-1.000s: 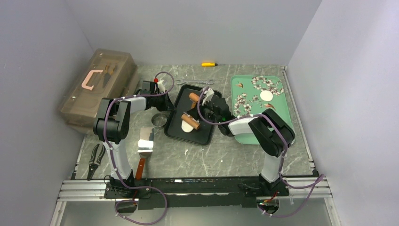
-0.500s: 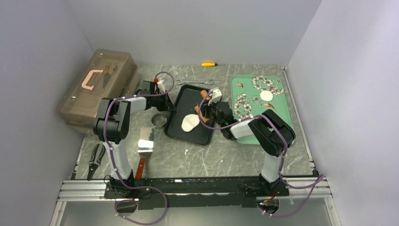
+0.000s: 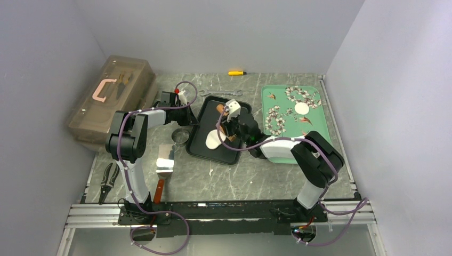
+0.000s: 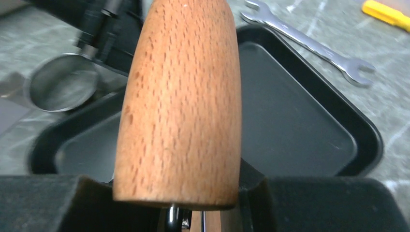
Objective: Roll out the dumpling wrappers from the dough
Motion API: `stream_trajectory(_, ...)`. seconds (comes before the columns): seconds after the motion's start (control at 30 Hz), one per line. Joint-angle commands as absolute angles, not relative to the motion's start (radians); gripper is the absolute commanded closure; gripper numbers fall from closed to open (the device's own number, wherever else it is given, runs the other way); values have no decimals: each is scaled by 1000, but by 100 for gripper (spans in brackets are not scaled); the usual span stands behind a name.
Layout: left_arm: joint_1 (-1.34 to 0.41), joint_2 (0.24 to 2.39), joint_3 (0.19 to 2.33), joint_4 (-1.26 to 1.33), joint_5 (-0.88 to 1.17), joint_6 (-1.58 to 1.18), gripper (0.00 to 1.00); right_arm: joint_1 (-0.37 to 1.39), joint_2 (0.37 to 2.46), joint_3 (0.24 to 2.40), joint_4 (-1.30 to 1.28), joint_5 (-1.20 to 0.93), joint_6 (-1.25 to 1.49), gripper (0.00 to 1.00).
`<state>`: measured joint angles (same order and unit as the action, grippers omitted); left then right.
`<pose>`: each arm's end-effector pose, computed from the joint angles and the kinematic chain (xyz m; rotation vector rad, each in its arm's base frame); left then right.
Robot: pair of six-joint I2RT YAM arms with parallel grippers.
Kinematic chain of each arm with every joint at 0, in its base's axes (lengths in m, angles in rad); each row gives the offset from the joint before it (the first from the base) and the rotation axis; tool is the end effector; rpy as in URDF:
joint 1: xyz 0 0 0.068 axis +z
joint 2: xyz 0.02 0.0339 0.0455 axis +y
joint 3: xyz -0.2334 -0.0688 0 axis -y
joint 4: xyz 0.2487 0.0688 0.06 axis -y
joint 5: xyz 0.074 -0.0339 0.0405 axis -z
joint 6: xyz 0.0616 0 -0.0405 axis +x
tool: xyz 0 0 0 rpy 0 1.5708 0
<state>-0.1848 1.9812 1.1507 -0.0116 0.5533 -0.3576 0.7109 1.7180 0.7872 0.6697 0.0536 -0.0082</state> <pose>0.3964 -0.1070 0.0901 0.0525 2.4460 -0.9139 0.2915 0.2466 0.1457 -0.6166 1.7490 0.4433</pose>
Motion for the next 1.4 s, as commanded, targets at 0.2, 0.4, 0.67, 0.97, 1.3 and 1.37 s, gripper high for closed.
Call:
stream_trajectory(0.2,-183,2031,1134,-66,489,-337,100,787,1787,847,838,-61,107,100)
stream_trajectory(0.4,-183,2033,1137,-70,486,-336,100,783,1868,776,856,-14,115,100)
stream_trajectory(0.67,-181,2032,1137,-71,481,-335,100,855,1891,706,787,43,25,100)
stream_trajectory(0.97,-181,2033,1137,-69,481,-334,100,1029,1888,728,685,106,-210,100)
stream_trajectory(1.3,-181,2033,1139,-69,482,-335,100,982,1776,818,613,52,-160,100)
stream_trajectory(1.37,-181,2033,1138,-70,481,-335,100,949,1740,867,598,-25,-103,100)
